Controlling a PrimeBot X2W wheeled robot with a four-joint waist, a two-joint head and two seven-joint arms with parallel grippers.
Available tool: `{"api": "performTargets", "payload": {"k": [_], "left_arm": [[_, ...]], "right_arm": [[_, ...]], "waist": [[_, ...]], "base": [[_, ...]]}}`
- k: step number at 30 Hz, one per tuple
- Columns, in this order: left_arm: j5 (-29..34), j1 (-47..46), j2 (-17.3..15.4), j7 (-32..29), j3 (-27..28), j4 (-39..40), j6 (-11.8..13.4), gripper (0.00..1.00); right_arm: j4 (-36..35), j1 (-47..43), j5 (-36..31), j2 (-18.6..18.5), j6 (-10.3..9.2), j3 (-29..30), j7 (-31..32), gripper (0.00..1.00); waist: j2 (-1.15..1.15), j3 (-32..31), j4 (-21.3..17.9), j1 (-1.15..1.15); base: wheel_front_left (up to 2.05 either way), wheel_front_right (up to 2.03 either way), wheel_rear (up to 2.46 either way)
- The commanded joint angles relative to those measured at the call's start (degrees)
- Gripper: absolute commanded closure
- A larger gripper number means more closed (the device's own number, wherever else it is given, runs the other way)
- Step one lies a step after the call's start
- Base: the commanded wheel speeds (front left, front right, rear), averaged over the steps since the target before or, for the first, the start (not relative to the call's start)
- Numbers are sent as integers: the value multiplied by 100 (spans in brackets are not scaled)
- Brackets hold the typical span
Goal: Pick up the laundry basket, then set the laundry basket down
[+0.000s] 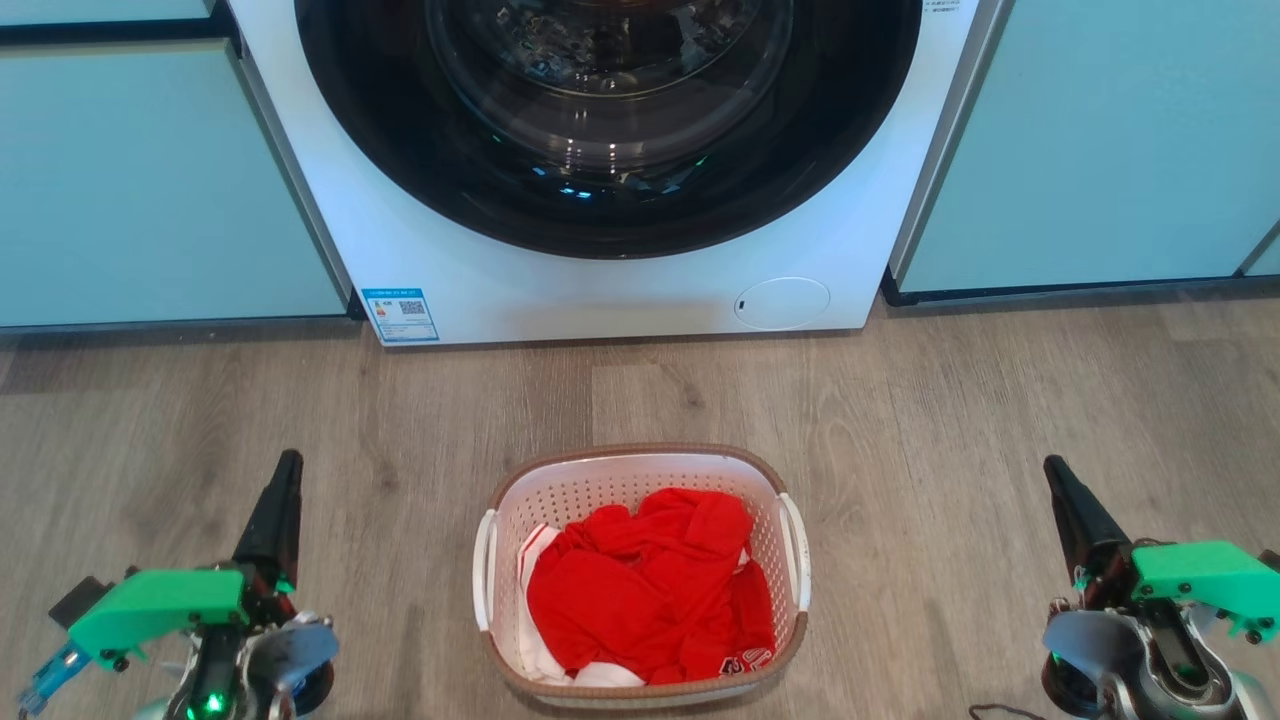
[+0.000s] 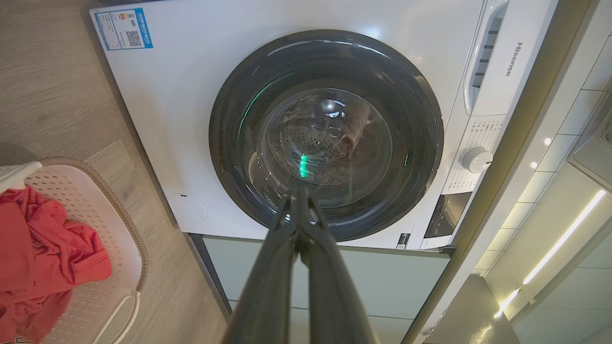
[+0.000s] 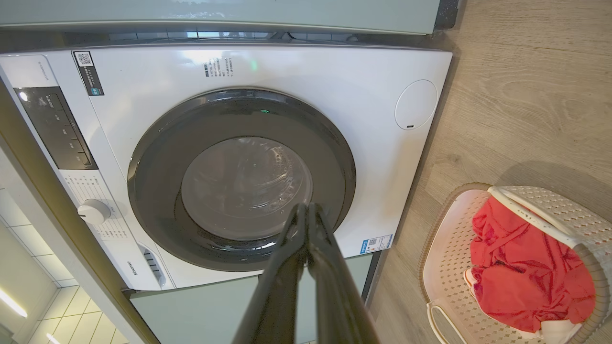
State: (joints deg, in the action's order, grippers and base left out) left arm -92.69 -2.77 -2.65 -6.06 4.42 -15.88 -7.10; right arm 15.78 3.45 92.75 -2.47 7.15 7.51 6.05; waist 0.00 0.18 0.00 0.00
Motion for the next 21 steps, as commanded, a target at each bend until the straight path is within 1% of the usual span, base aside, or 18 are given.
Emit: {"api": "performTargets", "payload": {"k": [1,21], "left_arm": [[57,-343,-23,-47,215,184,-39,100],[57,-343,-23,-48,216,184,-39,100]], "right_arm": [[-176,274,-62,-43,34,-95,47,100],[-176,274,-63,-42,34,-94,48,100]], "waist": [[0,0,0,0],[0,0,0,0]], "base": [[0,0,0],[0,0,0]]}}
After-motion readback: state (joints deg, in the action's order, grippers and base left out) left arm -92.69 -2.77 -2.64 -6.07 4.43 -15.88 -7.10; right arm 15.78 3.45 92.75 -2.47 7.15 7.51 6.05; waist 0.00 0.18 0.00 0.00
